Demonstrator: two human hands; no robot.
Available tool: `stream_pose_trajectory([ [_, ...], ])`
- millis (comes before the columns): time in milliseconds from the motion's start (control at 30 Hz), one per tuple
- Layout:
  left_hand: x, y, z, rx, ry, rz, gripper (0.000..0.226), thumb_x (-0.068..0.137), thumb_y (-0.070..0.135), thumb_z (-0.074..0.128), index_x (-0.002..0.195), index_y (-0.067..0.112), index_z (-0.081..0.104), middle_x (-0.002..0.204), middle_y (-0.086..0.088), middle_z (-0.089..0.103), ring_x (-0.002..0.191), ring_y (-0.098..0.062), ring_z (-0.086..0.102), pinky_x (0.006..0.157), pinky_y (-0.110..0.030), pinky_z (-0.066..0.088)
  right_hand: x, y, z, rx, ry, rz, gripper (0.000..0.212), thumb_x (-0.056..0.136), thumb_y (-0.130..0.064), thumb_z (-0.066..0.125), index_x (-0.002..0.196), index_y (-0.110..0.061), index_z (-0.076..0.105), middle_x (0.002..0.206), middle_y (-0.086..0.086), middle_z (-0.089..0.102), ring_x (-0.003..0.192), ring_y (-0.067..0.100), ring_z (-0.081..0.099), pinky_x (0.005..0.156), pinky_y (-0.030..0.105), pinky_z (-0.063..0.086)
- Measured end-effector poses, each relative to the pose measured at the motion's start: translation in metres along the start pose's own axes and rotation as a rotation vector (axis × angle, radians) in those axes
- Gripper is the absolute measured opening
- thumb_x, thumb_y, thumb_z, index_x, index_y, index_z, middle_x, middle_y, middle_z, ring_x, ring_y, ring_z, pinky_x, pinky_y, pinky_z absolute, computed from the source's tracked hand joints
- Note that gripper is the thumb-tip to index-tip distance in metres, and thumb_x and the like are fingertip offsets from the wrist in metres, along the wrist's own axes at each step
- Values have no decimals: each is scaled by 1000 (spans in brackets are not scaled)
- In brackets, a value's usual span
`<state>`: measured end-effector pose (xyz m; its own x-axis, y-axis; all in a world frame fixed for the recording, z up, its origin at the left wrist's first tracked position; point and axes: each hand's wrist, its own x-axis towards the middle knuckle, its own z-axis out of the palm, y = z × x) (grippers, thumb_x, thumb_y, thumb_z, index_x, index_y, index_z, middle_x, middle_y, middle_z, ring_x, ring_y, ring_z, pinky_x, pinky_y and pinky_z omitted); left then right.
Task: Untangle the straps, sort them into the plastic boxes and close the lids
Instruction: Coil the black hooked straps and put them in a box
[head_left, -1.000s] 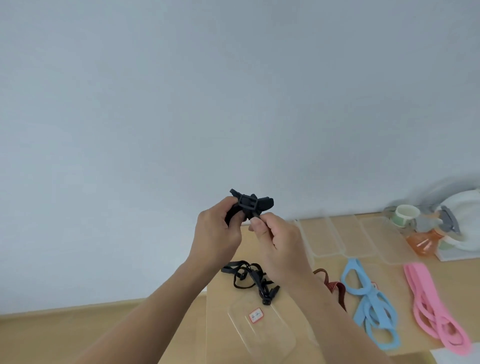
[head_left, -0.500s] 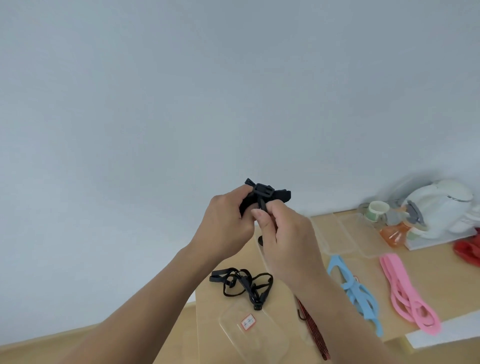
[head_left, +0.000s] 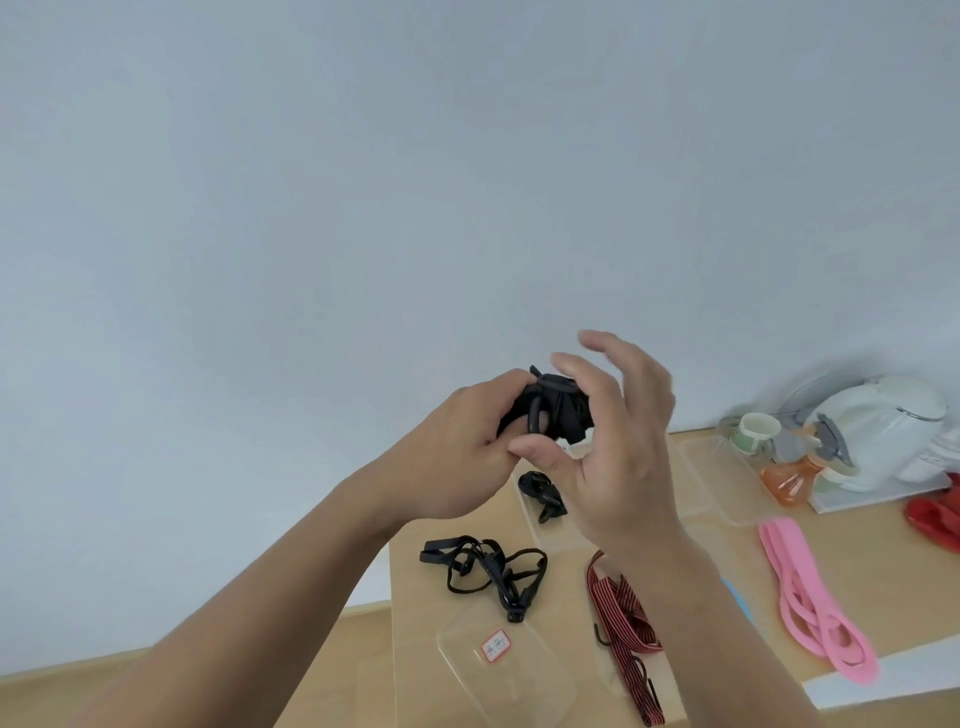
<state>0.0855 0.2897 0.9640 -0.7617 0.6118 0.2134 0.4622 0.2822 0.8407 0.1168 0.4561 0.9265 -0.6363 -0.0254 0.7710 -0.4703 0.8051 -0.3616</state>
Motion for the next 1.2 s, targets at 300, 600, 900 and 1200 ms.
stream_pose_trajectory([
  [300,-1,4,3,103,138,-10,11,100,13,54,103,23,58,69,28,62,69,5,58,61,-9,39,6,3,-2,290,-37,175,57,93,-60,56,115,-8,66,97,0,63,91,1,58,78,7,41],
  [600,-6,-1,10,148,226,161,10,103,7,53,108,14,56,77,28,60,71,-5,57,61,-10,38,5,-2,6,474,-14,319,20,96,-44,59,113,-33,60,97,3,63,86,22,66,76,37,55],
  [900,-6,-11,5,151,133,161,9,107,18,50,115,14,53,89,7,70,85,-22,66,75,-43,51,7,0,-1,724,-236,511,25,96,-39,61,112,-20,61,88,4,68,74,22,65,72,27,53],
  [1200,1,-28,13,141,140,47,20,104,23,56,123,21,52,92,0,71,76,-25,63,72,-47,50,4,21,-12,578,-472,538,42,92,-34,71,132,-29,63,128,-9,59,120,2,57,102,25,47],
])
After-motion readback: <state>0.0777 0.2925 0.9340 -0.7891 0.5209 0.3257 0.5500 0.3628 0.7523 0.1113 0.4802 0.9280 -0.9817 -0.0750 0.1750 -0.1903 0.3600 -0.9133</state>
